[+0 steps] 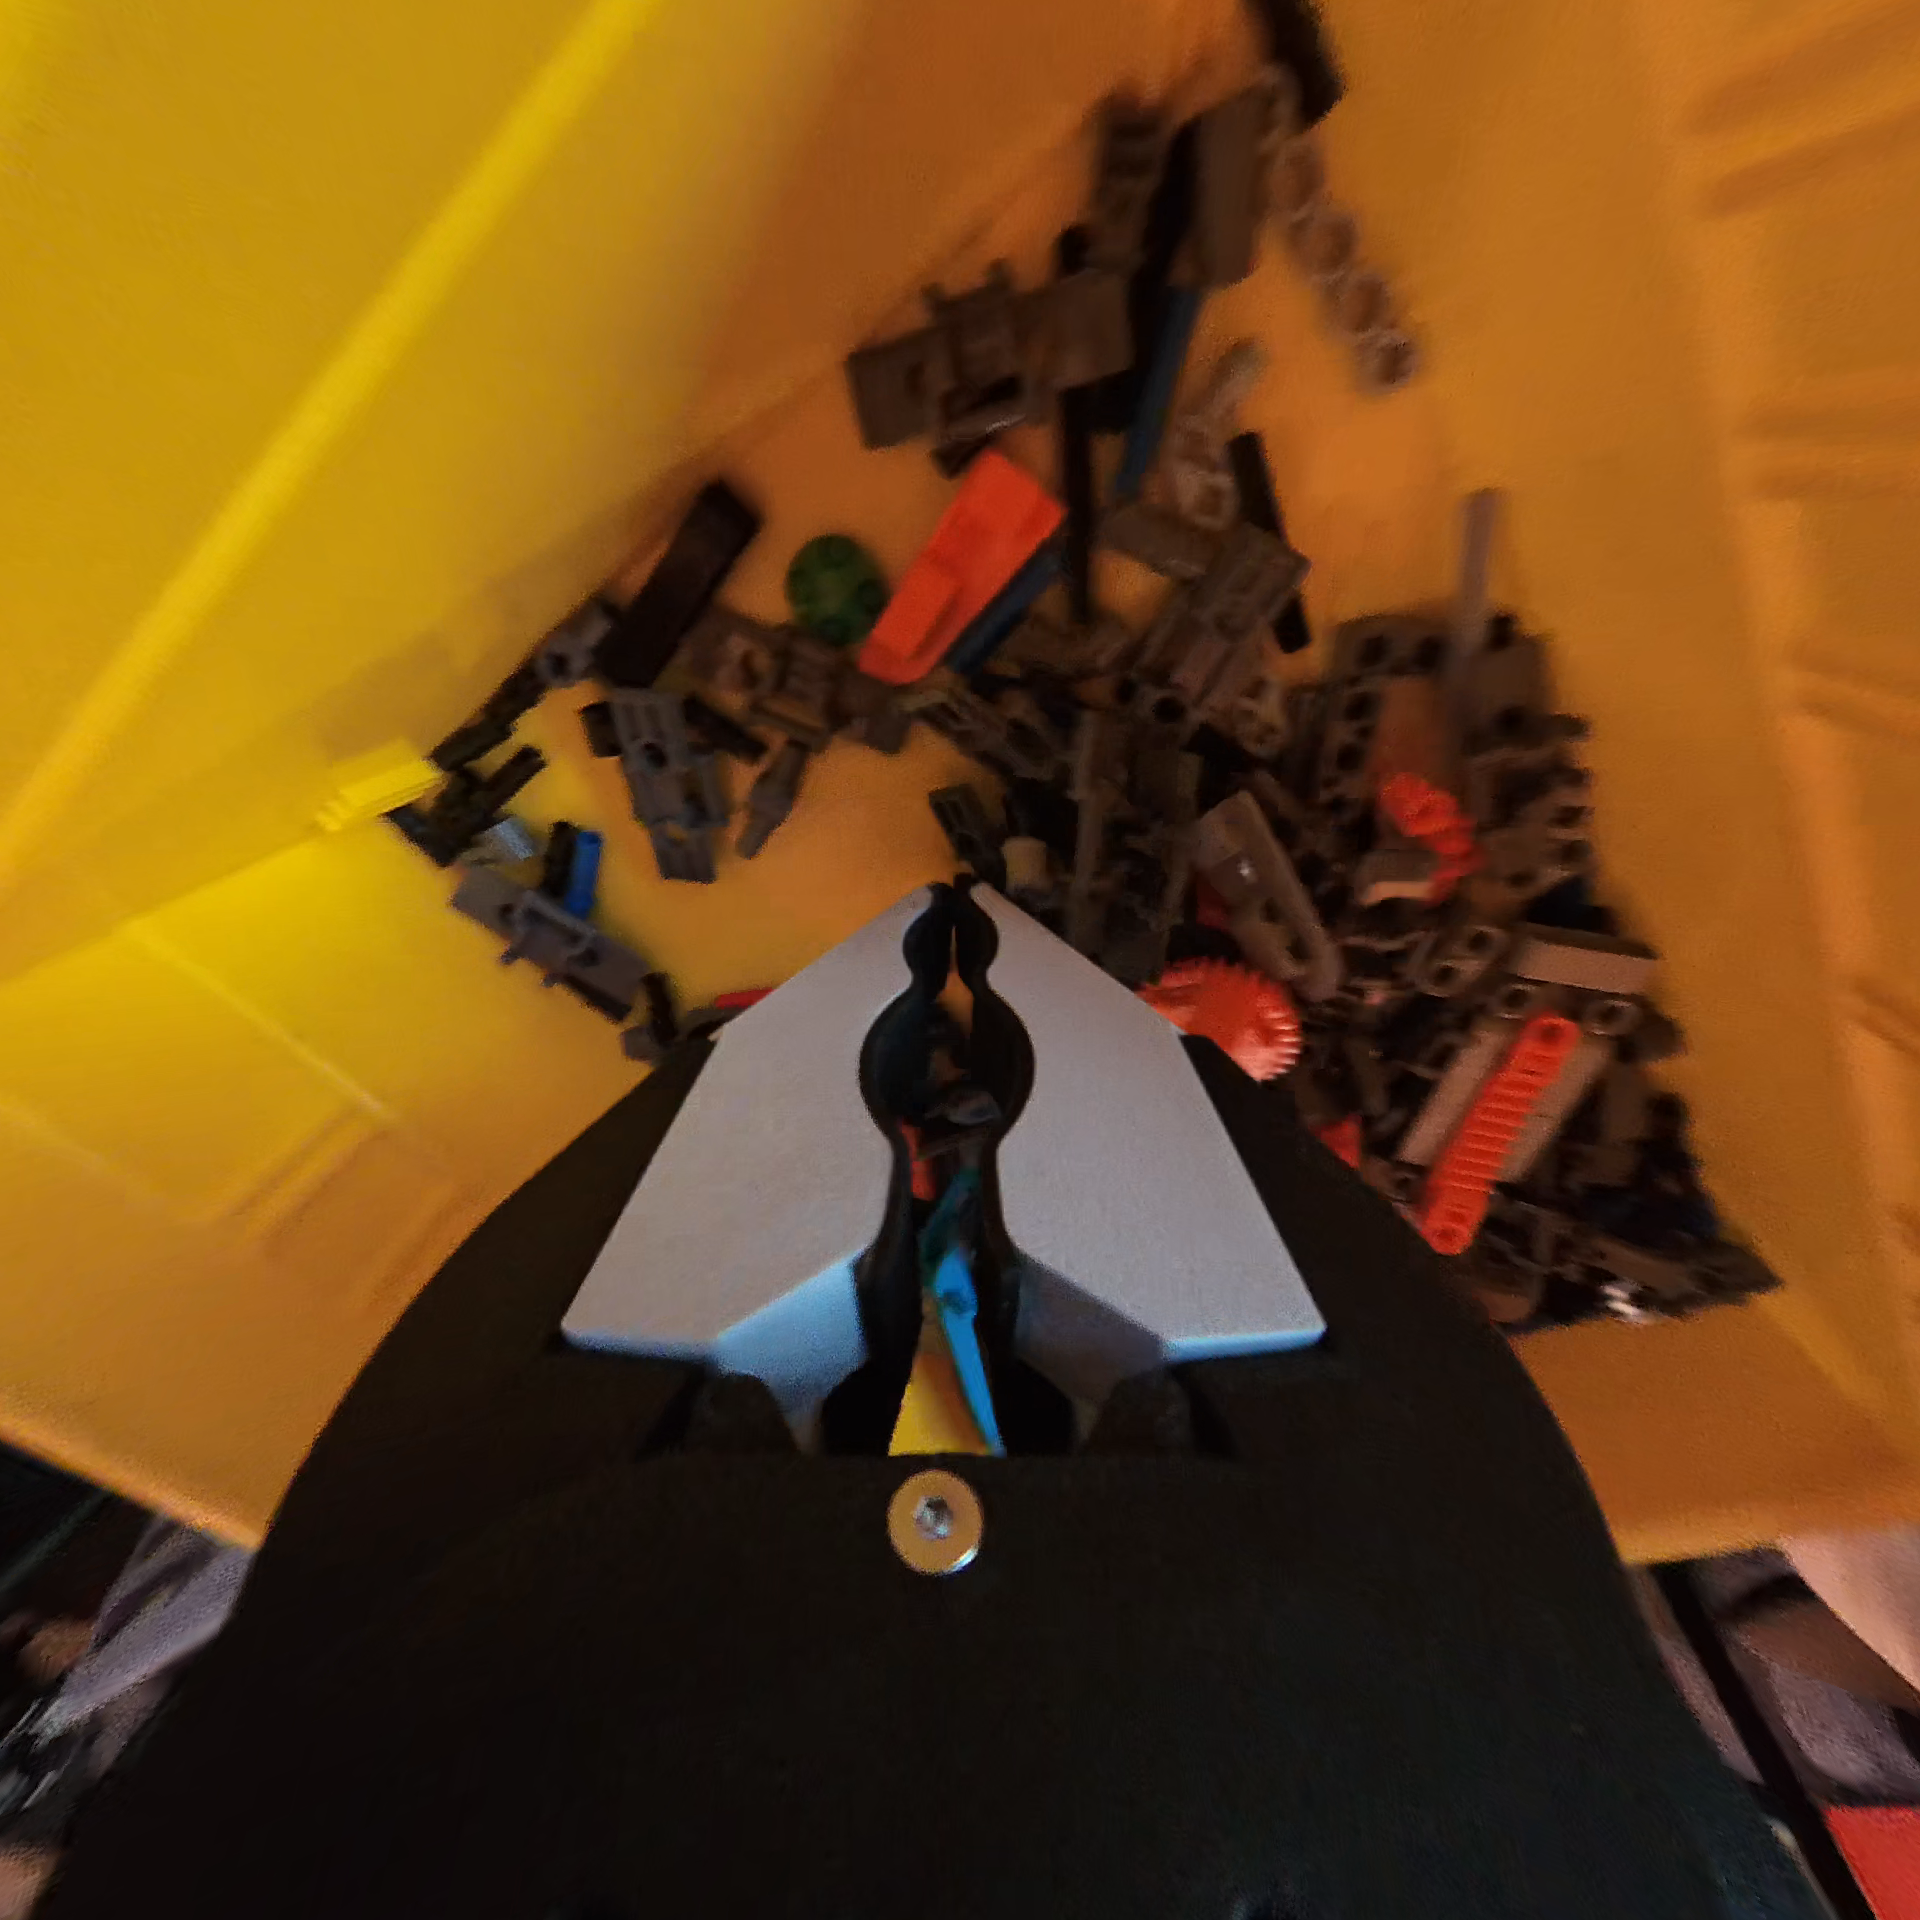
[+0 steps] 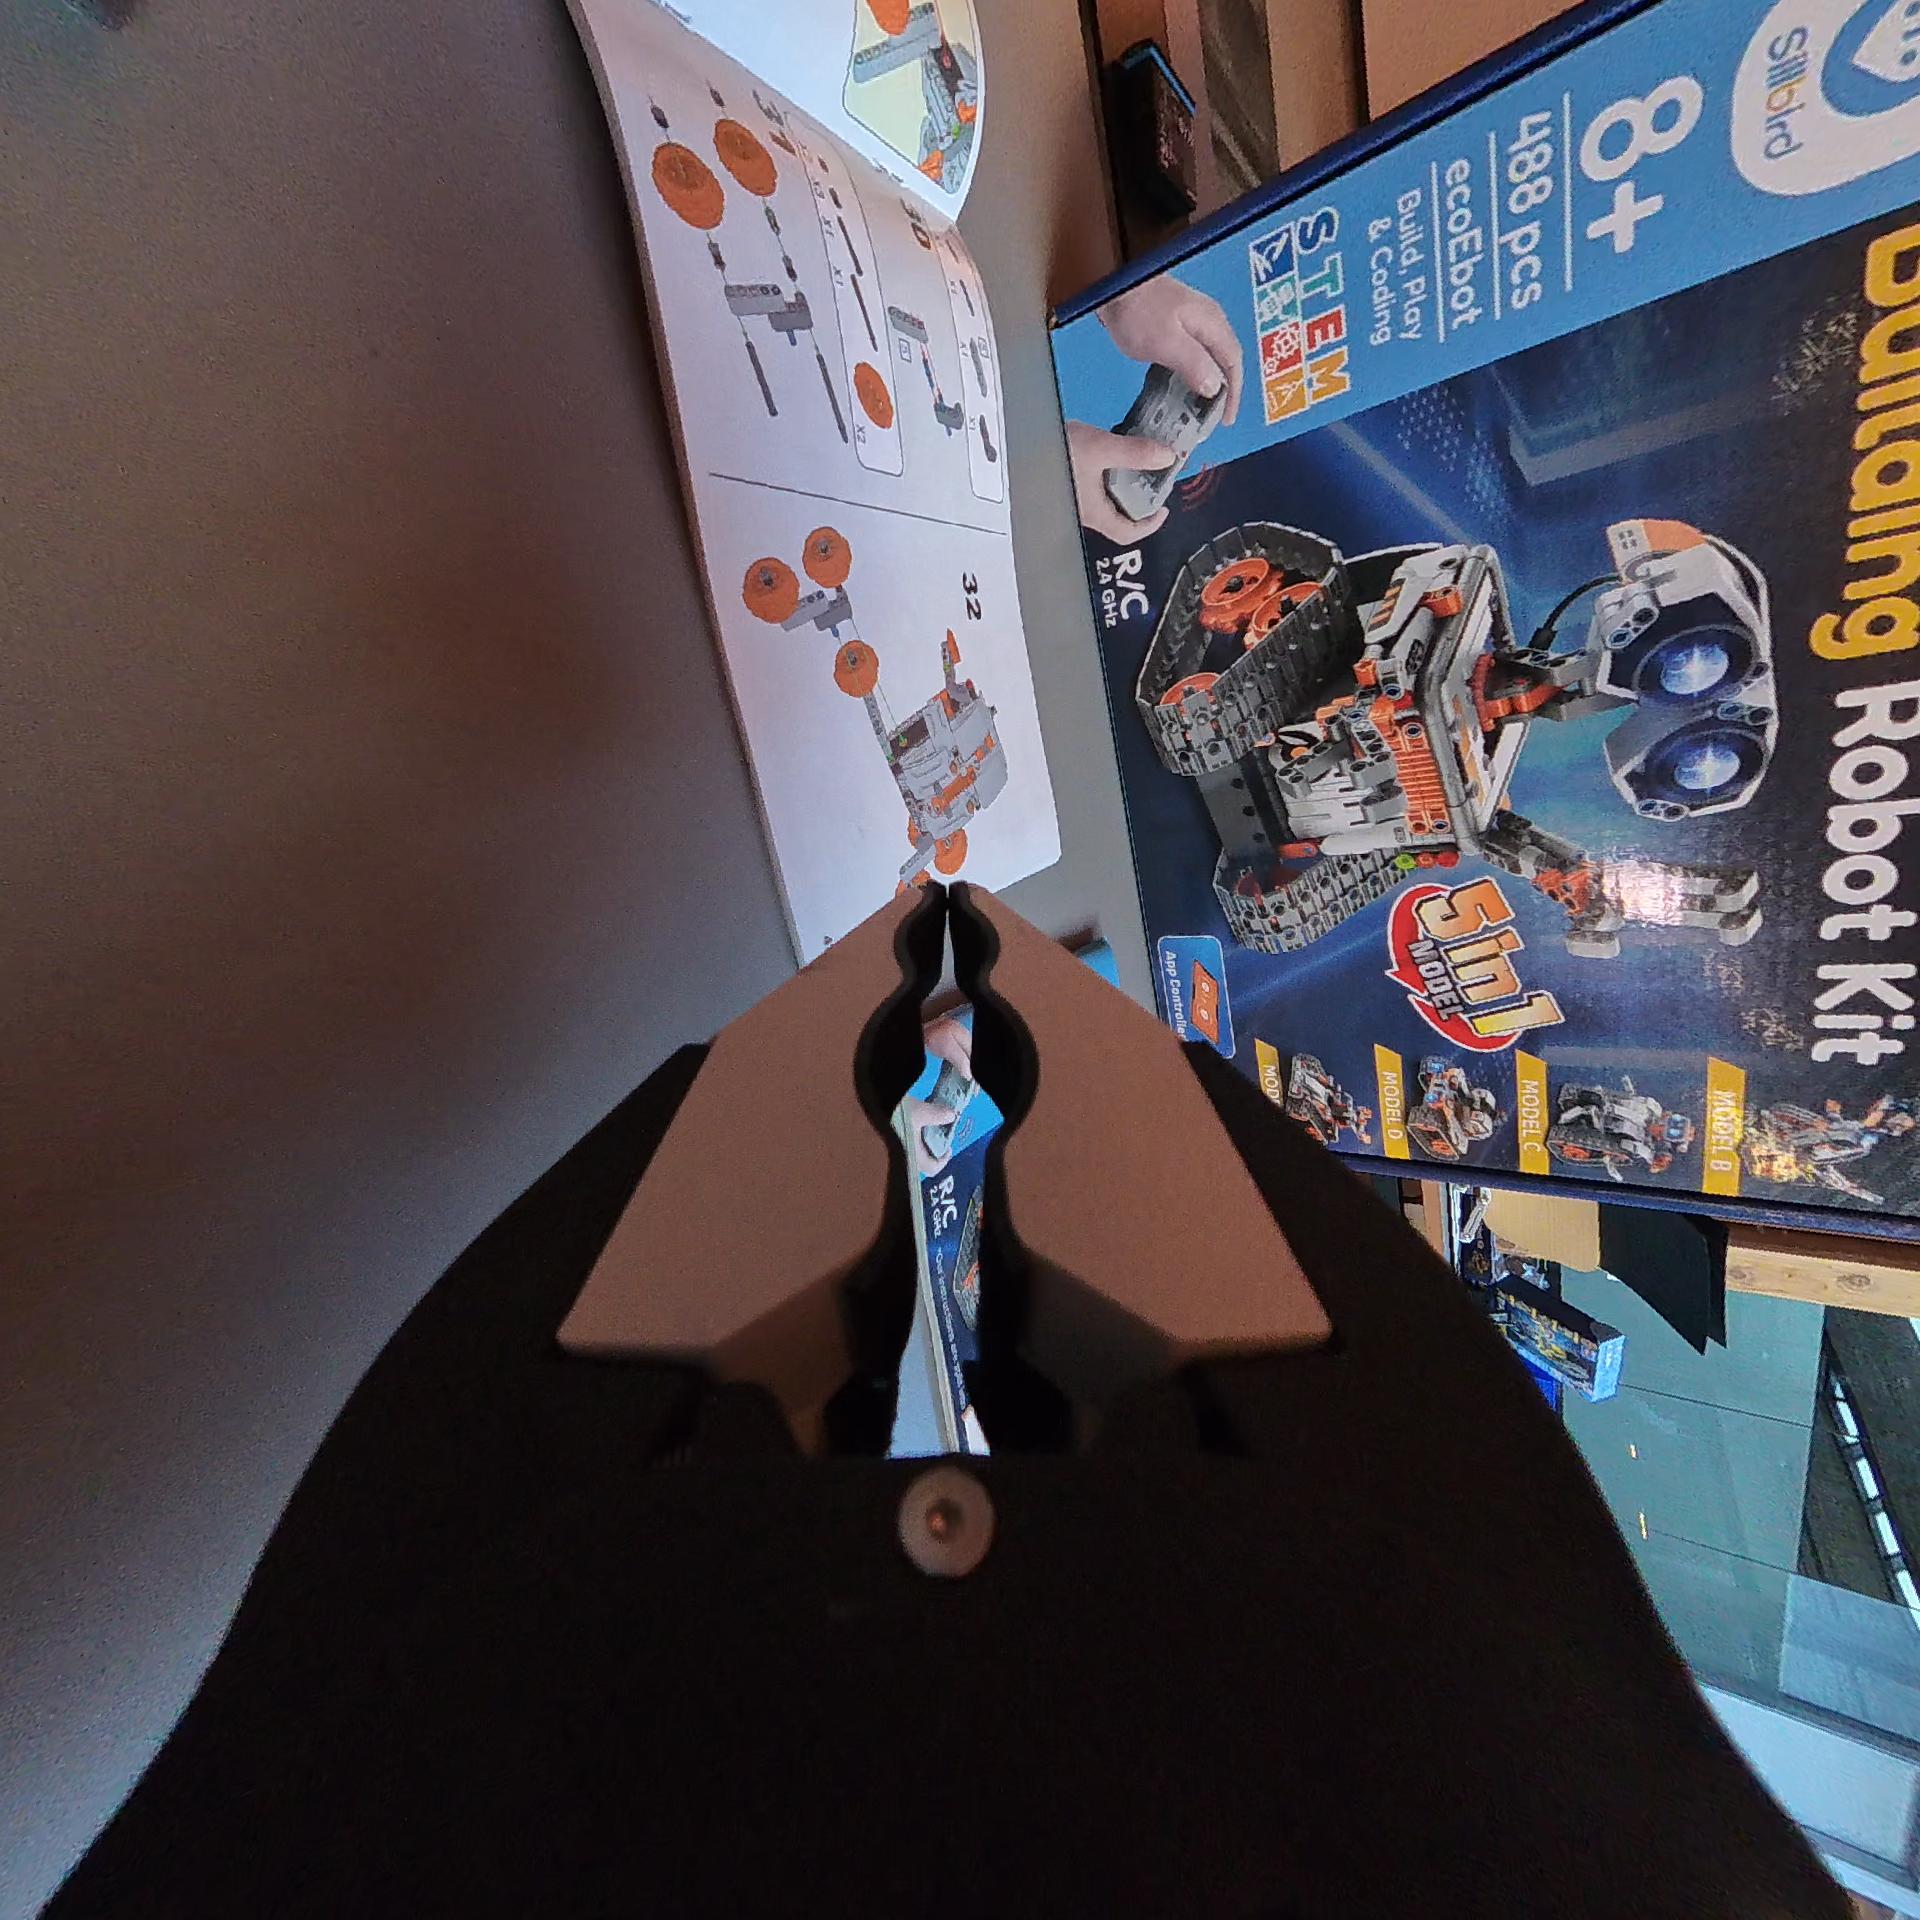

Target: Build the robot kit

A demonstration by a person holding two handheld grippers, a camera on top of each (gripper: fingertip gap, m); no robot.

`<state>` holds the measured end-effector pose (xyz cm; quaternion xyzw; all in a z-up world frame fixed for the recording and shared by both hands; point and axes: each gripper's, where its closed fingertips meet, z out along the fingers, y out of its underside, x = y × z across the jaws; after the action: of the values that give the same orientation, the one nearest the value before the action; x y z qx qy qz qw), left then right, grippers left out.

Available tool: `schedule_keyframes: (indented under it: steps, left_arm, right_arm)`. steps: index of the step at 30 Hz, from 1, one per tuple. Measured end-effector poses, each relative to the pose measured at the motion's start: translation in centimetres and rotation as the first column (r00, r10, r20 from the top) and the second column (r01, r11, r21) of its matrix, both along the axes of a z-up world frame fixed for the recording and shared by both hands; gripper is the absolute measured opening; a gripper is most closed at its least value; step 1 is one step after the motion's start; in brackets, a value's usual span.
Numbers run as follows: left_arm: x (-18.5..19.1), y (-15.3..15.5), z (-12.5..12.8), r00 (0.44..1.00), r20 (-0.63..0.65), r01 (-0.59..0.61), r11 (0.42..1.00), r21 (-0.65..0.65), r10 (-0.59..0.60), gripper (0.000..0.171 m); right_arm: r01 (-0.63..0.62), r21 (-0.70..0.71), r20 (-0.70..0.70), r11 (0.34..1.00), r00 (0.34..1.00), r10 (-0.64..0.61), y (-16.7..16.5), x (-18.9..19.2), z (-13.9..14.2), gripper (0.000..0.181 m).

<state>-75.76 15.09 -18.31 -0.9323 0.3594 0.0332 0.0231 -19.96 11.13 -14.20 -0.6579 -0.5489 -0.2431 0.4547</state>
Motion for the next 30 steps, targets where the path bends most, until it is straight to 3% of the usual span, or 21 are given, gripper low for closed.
schedule_keyframes:
  steps: [2, 6, 8, 10, 18, 21, 25, 26, 30]
  left_arm:
    - [1.3, -0.4, 0.7, 0.995, 0.098, -0.019, 0.999, -0.033, 0.022, 0.0]
    - [-2.4, 1.6, 3.3, 0.997, -0.047, -0.055, 0.994, 0.094, 0.06, 0.009]
    - [-4.2, 0.8, 3.9, 0.989, -0.094, -0.105, 0.993, 0.054, 0.11, 0.02]
    - [-5.3, 0.0, 3.9, 0.981, -0.127, -0.148, 0.989, 0.022, 0.149, 0.038]
    - [-6.0, -2.0, 1.2, 0.977, -0.152, -0.155, 0.987, -0.029, 0.149, 0.057]
    - [-5.8, -1.8, 0.7, 0.981, -0.138, -0.138, 0.99, 0.016, 0.139, 0.053]
    - [-5.3, -2.2, 0.0, 0.991, -0.088, -0.092, 0.994, 0.066, 0.097, 0.024]
    - [-5.1, -2.6, 0.0, 0.994, -0.07, -0.085, 0.994, 0.064, 0.09, 0.009]
    - [-3.9, -4.3, -0.2, 0.993, 0.054, -0.108, 0.993, 0.044, 0.106, 0.01]
  right_arm:
    - [-0.003, 0.001, 0.001, 1.0, 1.0, 0.003, -0.1, -0.1, 0.0, 0.0]
    - [-0.004, 0.002, -0.002, 1.0, 1.0, 0.004, -0.2, -0.1, 0.2, 0.0]
    - [-0.005, 0.001, -0.005, 1.0, 1.0, 0.005, -0.2, -0.1, 0.2, 0.0]
    - [-0.006, -0.003, -0.002, 1.0, 1.0, 0.006, -0.2, -0.1, 0.1, 0.0]
    - [-0.008, -0.017, 0.009, 1.0, 1.0, 0.009, -0.2, -0.2, -0.2, 0.0]
    - [-0.01, -0.018, 0.013, 1.0, 1.0, 0.01, -0.3, -0.2, -0.2, 0.0]
    - [-0.016, -0.02, 0.011, 1.0, 1.0, 0.016, -0.4, -0.4, -0.2, 0.0]
    - [-0.017, -0.021, 0.011, 1.0, 1.0, 0.017, -0.4, -0.4, -0.2, 0.0]
    - [-0.026, -0.028, 0.017, 0.999, 1.0, 0.026, -0.6, -0.7, -0.3, 0.0]
